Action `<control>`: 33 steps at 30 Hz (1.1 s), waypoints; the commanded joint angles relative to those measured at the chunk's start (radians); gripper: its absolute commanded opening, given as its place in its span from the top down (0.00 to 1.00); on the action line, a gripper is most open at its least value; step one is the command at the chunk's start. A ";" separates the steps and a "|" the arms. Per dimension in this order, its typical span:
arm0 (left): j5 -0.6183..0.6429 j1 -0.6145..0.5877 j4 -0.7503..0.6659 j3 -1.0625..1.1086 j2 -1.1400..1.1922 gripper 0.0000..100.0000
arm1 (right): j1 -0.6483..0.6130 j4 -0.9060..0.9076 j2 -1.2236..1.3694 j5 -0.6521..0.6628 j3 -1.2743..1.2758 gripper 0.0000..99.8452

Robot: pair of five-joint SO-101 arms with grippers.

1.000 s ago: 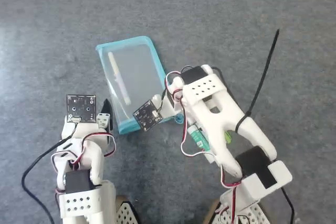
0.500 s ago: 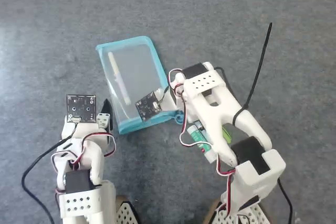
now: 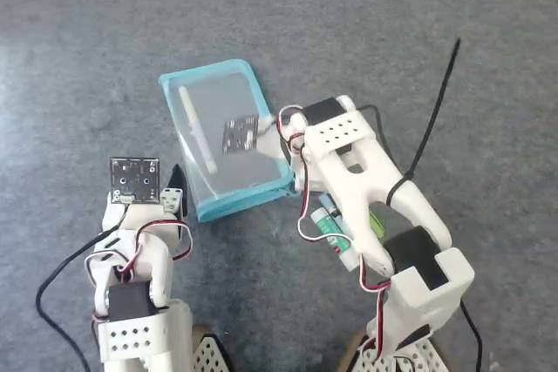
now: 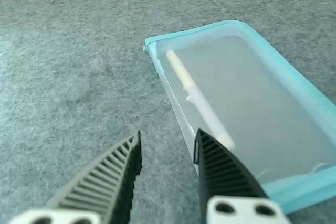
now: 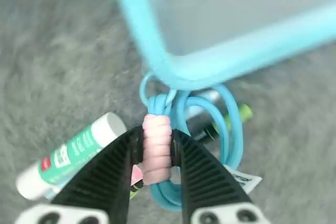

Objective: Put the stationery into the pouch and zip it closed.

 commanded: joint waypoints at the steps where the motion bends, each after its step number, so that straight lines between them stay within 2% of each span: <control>1: -0.006 0.005 -0.021 -0.035 -0.015 0.84 | -0.001 0.074 -0.064 -0.224 -0.155 0.99; 9: 0.028 0.002 0.112 -0.127 -0.015 0.81 | -0.062 0.127 -0.188 -0.480 -0.253 0.99; 15: 0.041 -0.025 0.146 -0.170 -0.014 0.78 | -0.062 0.127 -0.292 -0.577 -0.250 0.99; 18: 0.041 -0.083 0.149 -0.199 -0.009 0.78 | -0.059 0.128 -0.338 -0.591 -0.250 0.99; 27: 0.046 -0.140 0.160 -0.232 -0.008 0.78 | -0.019 0.136 -0.410 -0.635 -0.229 0.99; 30: 0.048 -0.123 0.193 -0.246 -0.008 0.77 | -0.010 0.114 -0.449 -0.657 -0.224 0.99; 33: 0.048 -0.057 0.206 -0.246 -0.008 0.77 | -0.024 0.143 -0.467 -0.664 -0.259 0.99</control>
